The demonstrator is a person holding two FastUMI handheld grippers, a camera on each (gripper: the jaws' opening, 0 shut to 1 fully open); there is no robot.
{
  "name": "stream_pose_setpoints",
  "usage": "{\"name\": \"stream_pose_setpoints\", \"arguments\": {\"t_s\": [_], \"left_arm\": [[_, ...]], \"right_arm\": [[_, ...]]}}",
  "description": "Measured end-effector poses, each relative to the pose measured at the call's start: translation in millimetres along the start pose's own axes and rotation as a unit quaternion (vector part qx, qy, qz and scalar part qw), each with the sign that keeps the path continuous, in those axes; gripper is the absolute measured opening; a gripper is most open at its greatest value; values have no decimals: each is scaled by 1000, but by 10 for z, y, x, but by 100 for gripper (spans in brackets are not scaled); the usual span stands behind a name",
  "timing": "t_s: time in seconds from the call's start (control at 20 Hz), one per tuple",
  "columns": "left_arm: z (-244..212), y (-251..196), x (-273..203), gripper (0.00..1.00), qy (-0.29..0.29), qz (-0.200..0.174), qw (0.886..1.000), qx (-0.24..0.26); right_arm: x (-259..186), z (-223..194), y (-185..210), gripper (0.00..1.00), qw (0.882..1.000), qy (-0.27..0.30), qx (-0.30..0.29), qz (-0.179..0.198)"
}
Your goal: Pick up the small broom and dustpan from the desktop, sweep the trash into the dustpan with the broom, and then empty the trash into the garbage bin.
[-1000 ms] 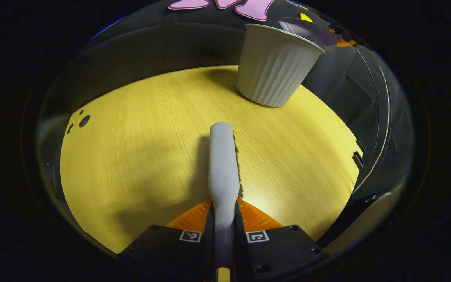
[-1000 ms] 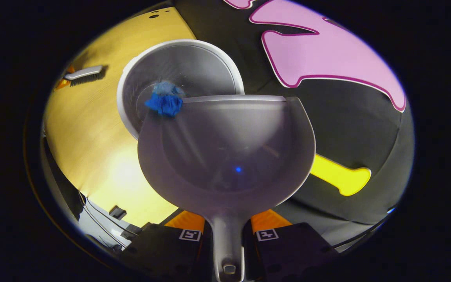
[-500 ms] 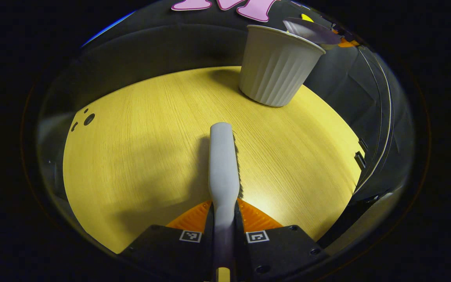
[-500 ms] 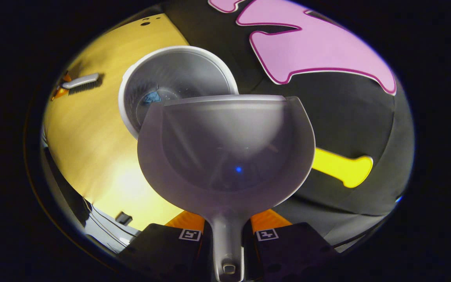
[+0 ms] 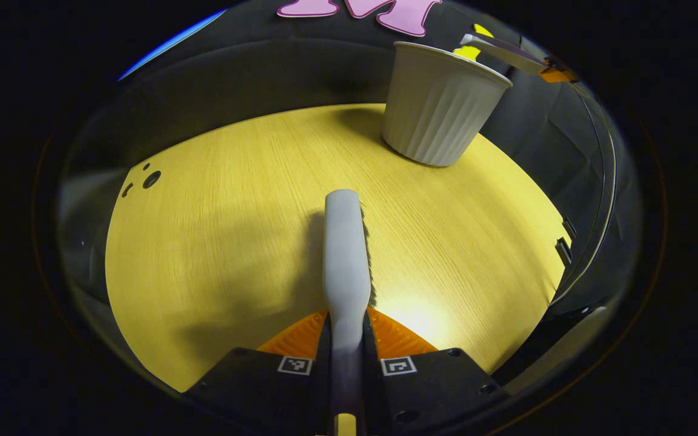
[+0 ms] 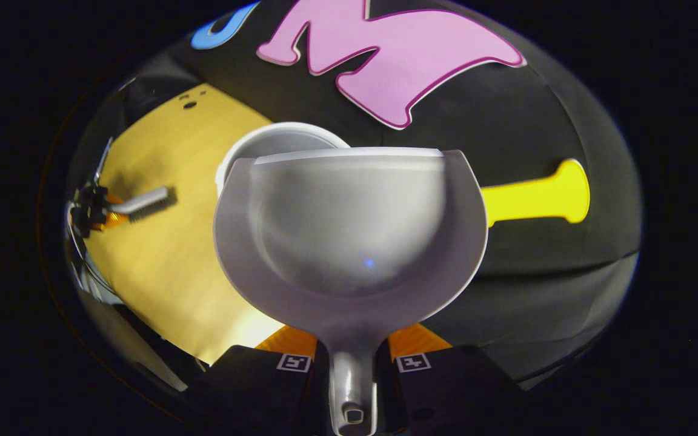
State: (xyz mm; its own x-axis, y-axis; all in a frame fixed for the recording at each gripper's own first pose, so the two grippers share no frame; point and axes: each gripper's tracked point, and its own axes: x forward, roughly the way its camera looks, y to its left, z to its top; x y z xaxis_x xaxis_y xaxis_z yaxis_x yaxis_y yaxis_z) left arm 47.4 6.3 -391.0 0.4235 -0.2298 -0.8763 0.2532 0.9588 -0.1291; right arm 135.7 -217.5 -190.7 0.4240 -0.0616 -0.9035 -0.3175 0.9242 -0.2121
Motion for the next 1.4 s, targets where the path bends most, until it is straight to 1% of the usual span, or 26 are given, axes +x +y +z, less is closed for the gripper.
{"name": "stream_pose_setpoints", "arguments": {"t_s": [0.05, 0.1, 0.15, 0.2, 0.25, 0.3, 0.45, 0.65, 0.7, 0.75, 0.8, 0.95, 1.15, 1.3, 1.4], "left_arm": [[-12, 17, -9, 27, 0, 2, 1000, -2], [-8, 28, -19, 30, 0, 4, 1000, -5], [-16, 40, -22, 30, -1, 7, 1000, -8], [-20, 54, -29, 23, -1, 10, 1000, -10], [-27, 72, -31, 30, 0, 13, 1000, -13], [-34, 79, -38, 27, 0, 15, 1000, -15], [-63, 122, -70, 27, 2, 22, 1000, -21], [-99, 162, -86, 27, 6, 32, 999, -28], [-102, 176, -96, 30, 7, 35, 999, -30], [-109, 175, -93, 30, 8, 38, 999, -31], [-112, 177, -87, 27, 9, 41, 999, -31], [-110, 202, -78, 27, 10, 55, 998, -32], [-124, 263, -68, 27, 13, 85, 996, -16], [-131, 281, -52, 27, 10, 103, 995, -7], [-153, 285, -39, 27, 10, 119, 993, -2]], "right_arm": [[-57, -2, 41, 36, 1000, -16, 18, 13], [-156, -25, 119, 36, 999, -30, 30, 18], [-250, -59, 148, 36, 998, -43, 36, 21], [-350, -118, 269, 36, 997, -53, 40, 28], [-427, -189, 371, 36, 996, -59, 46, 40], [-466, -266, 503, 36, 995, -63, 49, 53], [-540, -584, 951, 36, 992, -58, 54, 95], [-512, -1030, 1652, 36, 986, -34, 54, 156], [-488, -1127, 1798, 36, 985, -27, 52, 165], [-470, -1223, 1937, 36, 983, -21, 49, 175], [-429, -1315, 2086, 36, 982, -13, 48, 185], [-261, -1570, 2501, 36, 977, 9, 45, 209], [173, -1812, 2806, 36, 977, 33, 26, 209], [518, -1828, 3059, 36, 974, 42, 44, 220], [725, -1824, 3128, 36, 974, 47, 50, 215]]}}
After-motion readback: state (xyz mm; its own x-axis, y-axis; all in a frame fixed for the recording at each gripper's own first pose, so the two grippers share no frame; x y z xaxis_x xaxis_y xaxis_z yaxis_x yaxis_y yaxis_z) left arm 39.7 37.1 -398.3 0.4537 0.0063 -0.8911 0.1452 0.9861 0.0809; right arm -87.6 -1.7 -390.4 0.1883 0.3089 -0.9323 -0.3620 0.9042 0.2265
